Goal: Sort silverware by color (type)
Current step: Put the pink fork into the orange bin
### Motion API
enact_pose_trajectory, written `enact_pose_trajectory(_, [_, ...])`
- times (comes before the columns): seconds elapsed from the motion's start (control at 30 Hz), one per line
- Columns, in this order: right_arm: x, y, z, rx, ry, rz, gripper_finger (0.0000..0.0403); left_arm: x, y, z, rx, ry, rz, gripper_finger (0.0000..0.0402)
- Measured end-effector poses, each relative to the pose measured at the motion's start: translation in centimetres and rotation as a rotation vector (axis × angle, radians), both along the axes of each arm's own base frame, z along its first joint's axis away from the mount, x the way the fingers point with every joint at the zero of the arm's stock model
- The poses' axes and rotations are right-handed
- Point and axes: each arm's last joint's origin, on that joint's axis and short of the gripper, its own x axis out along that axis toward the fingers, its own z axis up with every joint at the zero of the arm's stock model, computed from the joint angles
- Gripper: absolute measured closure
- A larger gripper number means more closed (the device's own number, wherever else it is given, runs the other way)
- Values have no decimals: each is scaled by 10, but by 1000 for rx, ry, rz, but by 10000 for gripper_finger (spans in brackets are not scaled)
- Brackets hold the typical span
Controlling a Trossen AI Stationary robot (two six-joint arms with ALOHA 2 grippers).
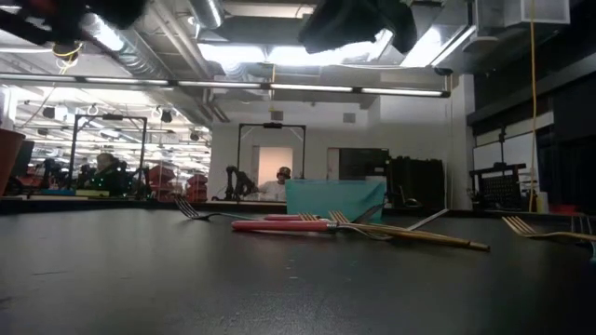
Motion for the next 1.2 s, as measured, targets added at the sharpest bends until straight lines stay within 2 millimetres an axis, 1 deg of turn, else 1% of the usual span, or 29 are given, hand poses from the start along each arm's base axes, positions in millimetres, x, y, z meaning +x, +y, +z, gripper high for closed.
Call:
enact_pose_trajectory(0.13, [-2, -1, -3, -10, 37, -9, 283, -20, -16, 1, -56, 106, 5, 378])
enact_pose_trajectory(0.3, [-2, 0, -3, 1, 35, 3, 283, -40, -37, -1, -106, 238, -14, 378])
enact_pose_trajectory(0.47, [-2, 0, -3, 1, 34, 3, 283, -55, -55, -2, -138, 325, 9, 378])
enact_pose_trajectory(0.73, [-2, 0, -3, 1, 34, 3, 283, -76, -75, -3, -165, 421, 98, 378])
enact_pose_trajectory(0.9, [-2, 0, -3, 2, 34, 4, 283, -79, -86, -10, -137, 470, 131, 374])
enact_pose_trajectory(1.2, [-2, 0, -3, 2, 34, 4, 283, -67, -102, -33, -19, 498, 167, 367])
